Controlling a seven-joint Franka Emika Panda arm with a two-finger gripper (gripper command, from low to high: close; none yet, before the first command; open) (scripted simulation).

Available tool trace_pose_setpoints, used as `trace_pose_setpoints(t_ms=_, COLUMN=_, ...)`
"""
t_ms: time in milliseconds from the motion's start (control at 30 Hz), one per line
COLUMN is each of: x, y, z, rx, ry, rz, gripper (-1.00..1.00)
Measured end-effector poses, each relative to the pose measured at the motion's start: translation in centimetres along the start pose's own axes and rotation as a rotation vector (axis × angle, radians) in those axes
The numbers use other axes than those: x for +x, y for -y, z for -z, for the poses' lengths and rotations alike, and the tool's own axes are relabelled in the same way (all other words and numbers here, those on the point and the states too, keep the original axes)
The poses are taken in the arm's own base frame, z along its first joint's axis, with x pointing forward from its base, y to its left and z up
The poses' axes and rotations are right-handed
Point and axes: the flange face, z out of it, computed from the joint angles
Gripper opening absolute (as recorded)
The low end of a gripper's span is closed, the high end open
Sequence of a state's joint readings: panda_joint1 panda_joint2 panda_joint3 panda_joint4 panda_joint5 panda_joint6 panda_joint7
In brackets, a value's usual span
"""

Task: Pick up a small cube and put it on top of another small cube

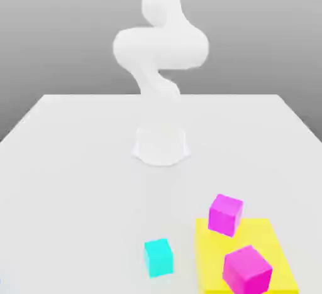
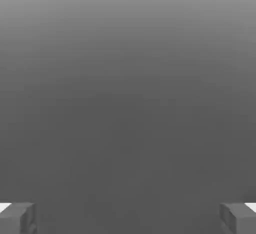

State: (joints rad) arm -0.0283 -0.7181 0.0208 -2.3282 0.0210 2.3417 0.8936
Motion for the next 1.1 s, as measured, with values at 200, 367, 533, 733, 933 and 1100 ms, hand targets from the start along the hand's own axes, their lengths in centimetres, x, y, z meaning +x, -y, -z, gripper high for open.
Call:
trace_pose_setpoints(t_ms=200, x=-1.5, y=-2.1, z=-11.8, rx=-0.148, ry=0.08, rz=-0.267, gripper=0.0)
trace_pose_setpoints(t_ms=367, x=-3.9, y=-5.4, z=-20.5, rx=-0.283, ry=0.118, rz=-0.481, gripper=0.0)
trace_pose_setpoints(t_ms=533, x=-7.3, y=-9.9, z=-28.0, rx=-0.429, ry=0.13, rz=-0.691, gripper=0.0)
trace_pose_setpoints(t_ms=733, x=-12.3, y=-16.6, z=-35.1, rx=-0.616, ry=0.108, rz=-0.936, gripper=0.0)
trace_pose_setpoints(t_ms=933, x=-17.4, y=-22.9, z=-40.2, rx=-0.764, ry=0.064, rz=-1.111, gripper=0.0)
trace_pose_setpoints(t_ms=1100, x=-19.6, y=-25.8, z=-43.9, rx=-0.771, ry=0.061, rz=-1.119, gripper=-1.0)
